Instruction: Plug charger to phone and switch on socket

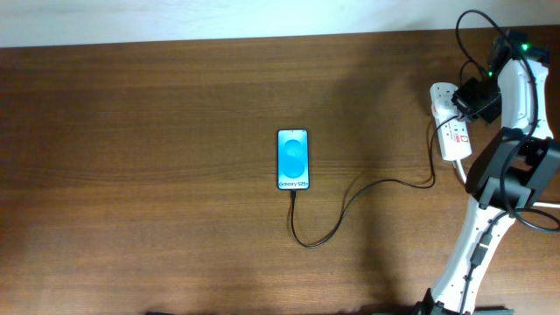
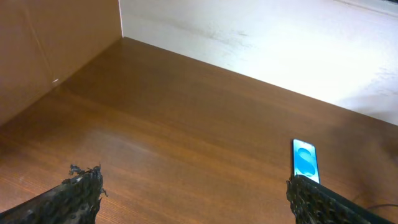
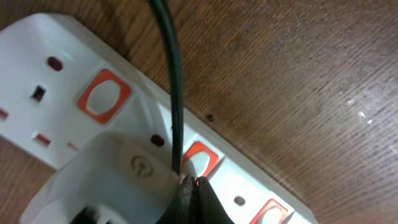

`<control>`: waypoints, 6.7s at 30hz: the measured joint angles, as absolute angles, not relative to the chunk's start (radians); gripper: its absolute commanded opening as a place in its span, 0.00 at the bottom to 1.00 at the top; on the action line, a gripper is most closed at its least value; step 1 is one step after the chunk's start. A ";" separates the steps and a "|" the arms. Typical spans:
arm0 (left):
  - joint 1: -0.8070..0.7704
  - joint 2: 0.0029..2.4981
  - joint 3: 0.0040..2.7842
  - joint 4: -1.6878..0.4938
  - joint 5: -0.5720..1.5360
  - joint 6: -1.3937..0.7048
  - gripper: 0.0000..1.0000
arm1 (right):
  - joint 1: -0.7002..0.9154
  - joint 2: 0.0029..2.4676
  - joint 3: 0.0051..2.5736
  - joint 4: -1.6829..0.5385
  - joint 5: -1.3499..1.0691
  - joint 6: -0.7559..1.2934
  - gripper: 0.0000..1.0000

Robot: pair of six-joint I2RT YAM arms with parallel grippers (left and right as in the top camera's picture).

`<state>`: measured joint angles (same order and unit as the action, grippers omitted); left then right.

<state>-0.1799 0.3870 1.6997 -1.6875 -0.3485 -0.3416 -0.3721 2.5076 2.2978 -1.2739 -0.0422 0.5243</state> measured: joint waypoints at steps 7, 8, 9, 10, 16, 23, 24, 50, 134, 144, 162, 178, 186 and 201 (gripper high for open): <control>-0.180 0.387 1.700 -1.687 -0.348 -0.342 0.99 | -0.374 2.509 2.296 -1.259 -0.043 0.524 0.04; -0.180 0.387 1.700 -1.687 -0.348 -0.342 0.99 | -0.374 2.509 2.296 -1.259 -0.044 0.524 0.04; -0.180 0.387 1.700 -1.687 -0.348 -0.342 0.99 | -0.374 2.509 2.296 -1.259 -0.046 0.525 0.04; -0.180 0.387 1.700 -1.687 -0.348 -0.342 0.99 | -0.375 2.509 2.296 -1.259 -0.046 0.524 0.04; -0.180 0.387 1.700 -1.687 -0.348 -0.342 0.99 | -0.376 2.506 2.267 -1.215 -0.039 0.524 0.04; -0.180 0.387 1.700 -1.687 -0.348 -0.342 0.99 | -0.377 2.496 2.225 -1.159 -0.015 0.524 0.04; -0.180 0.387 1.700 -1.687 -0.348 -0.342 0.99 | -0.377 2.495 2.225 -1.161 -0.015 0.524 0.04; -0.180 0.387 1.700 -1.687 -0.349 -0.342 0.99 | -0.369 2.509 2.270 -1.225 -0.027 0.524 0.04; 0.043 0.015 0.014 -0.047 -0.130 -0.402 1.00 | -0.398 1.289 2.449 -1.269 -0.364 0.469 0.35; 0.043 0.015 0.013 -0.066 -0.138 -0.402 0.99 | -0.398 1.273 2.431 -1.262 -0.364 0.467 0.39; 0.043 0.015 0.013 -0.057 0.136 0.030 0.99 | -0.398 1.263 2.391 -1.247 -0.364 0.467 0.39; 0.043 0.015 0.013 -0.062 0.144 0.042 0.99 | -0.398 1.230 2.384 -1.247 -0.365 0.467 0.40; 0.043 0.015 0.013 -0.062 0.147 0.042 0.99 | -0.283 1.223 2.371 -1.243 -0.388 0.467 0.40; 0.043 0.015 0.013 -0.062 0.147 0.042 0.99 | -0.104 0.915 1.746 -0.706 -0.364 0.463 0.73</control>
<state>0.0429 0.0147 0.0128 -0.0624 0.1467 0.0422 -0.1036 0.9154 1.7458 -0.7063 -0.3641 0.4629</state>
